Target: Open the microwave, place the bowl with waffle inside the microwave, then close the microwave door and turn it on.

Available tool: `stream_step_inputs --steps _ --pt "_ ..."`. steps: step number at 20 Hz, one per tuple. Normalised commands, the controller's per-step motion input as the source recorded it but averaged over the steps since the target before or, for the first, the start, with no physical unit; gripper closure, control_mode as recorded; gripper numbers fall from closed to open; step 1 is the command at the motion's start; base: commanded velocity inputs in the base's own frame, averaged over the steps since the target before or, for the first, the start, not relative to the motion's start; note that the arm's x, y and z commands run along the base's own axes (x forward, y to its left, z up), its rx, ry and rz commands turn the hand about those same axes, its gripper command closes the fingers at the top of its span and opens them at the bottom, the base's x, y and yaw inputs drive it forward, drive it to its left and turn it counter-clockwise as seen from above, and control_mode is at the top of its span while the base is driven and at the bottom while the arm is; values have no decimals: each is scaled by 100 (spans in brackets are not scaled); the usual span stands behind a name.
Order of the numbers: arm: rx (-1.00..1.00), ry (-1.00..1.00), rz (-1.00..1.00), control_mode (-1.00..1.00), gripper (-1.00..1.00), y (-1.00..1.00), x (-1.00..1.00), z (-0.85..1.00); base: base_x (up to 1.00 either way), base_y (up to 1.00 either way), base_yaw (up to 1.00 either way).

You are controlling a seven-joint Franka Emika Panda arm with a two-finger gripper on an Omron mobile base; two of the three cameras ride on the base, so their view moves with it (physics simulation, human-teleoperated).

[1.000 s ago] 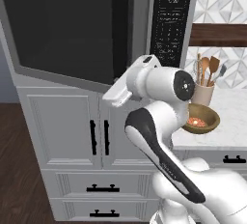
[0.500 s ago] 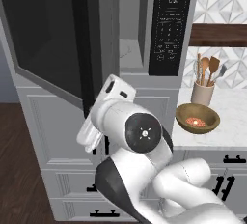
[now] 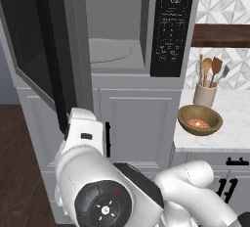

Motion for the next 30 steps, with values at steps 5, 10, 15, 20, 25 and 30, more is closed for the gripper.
stream_step_inputs --steps 5,10,15,20,25,30 --pt "2 -3 19 -100 -100 -78 -99 -4 0 0 0" --pt "29 0 7 -100 -100 -100 -35 0 0 0 0" --pt "38 0 12 -100 -100 -100 -3 12 0 0 0" --pt "50 0 13 -100 -100 -100 -8 34 0 0 0" --pt "63 14 9 -100 -100 -99 0 52 0 0 0" --pt "46 34 5 -100 -100 -56 18 27 0 0 0"
